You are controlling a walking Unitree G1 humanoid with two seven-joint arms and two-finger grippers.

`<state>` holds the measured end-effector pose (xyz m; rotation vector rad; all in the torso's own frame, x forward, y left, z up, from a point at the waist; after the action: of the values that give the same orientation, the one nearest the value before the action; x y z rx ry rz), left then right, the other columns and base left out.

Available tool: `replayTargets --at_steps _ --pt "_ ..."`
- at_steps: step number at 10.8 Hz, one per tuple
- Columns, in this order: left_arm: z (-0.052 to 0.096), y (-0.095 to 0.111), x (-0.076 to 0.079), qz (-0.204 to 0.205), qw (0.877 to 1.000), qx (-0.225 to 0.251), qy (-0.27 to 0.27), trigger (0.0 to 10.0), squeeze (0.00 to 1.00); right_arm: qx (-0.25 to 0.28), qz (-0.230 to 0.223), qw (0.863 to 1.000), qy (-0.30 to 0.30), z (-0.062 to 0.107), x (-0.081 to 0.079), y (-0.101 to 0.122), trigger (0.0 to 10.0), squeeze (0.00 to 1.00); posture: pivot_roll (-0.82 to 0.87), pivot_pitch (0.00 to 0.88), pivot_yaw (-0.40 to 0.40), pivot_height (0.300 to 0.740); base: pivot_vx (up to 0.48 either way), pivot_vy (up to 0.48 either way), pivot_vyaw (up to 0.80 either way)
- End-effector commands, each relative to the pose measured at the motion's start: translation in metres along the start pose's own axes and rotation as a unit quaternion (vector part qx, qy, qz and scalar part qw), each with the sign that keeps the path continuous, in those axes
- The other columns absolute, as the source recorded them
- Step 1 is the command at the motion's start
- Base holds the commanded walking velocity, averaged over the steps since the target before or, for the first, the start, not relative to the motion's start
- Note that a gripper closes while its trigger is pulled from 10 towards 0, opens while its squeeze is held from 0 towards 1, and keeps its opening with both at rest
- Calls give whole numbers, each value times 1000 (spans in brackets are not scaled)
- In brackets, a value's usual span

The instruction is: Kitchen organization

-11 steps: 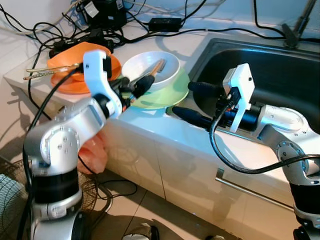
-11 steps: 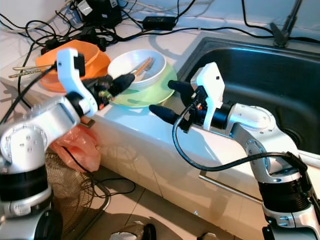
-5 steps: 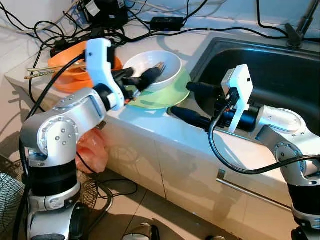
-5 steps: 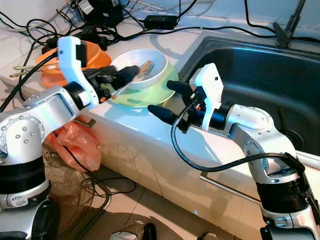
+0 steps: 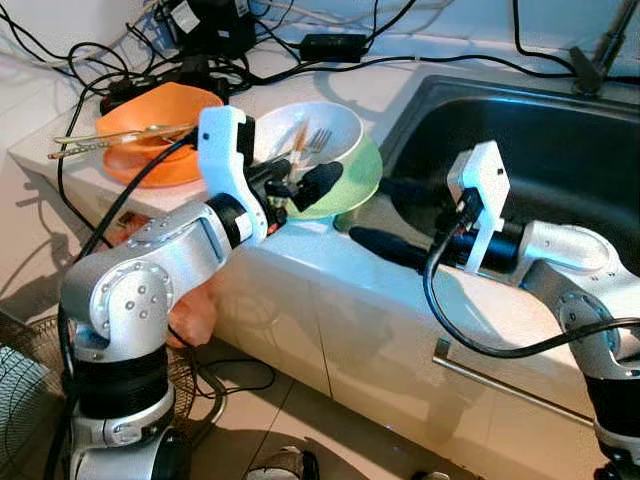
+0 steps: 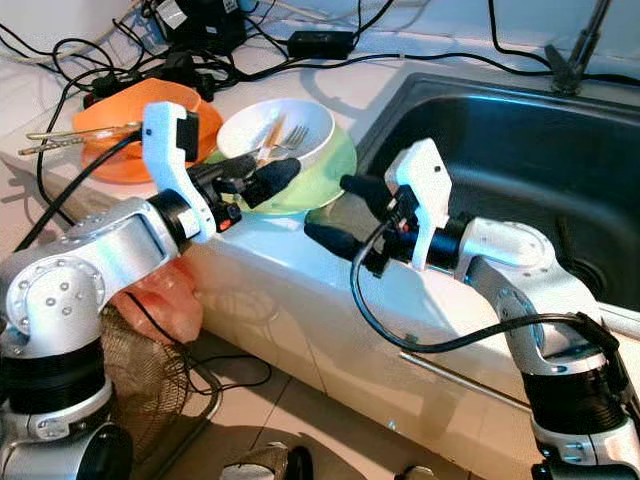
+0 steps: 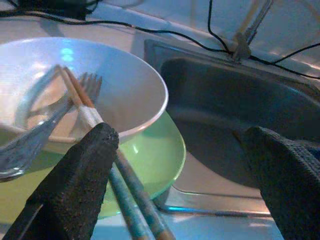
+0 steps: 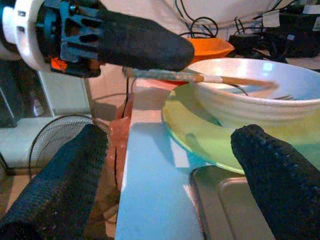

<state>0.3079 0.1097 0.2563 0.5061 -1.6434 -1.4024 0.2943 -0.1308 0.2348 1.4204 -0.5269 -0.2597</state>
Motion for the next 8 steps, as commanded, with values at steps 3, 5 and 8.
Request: replayTargets --at_steps 3,5,8 --pt "7 9 -15 -4 998 34 55 10000 0 -5 4 1000 20 8 -5 2 10000 0 113 108 134 740 0 0 0" --pt "8 8 -19 2 998 27 63 10000 0 -9 5 1000 18 11 -3 2 10000 0 110 107 135 740 0 0 0" --pt "3 0 -29 64 996 19 64 10000 0 -1 8 1000 22 7 -5 5 10000 0 110 105 135 740 0 0 0"
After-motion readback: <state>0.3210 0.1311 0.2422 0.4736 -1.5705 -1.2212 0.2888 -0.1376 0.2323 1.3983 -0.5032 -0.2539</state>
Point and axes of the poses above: a point about 5 cm out from each wrist's last joint towards the gripper, its own z axis pointing back from the gripper into the wrist, its own y axis along the axis of the wrist's last joint, x = y × z, the point moved 1 cm from there along -z, pointing out of the wrist towards the gripper, and after that the axes turned 3 degrees about z, right-handed, at the moved point
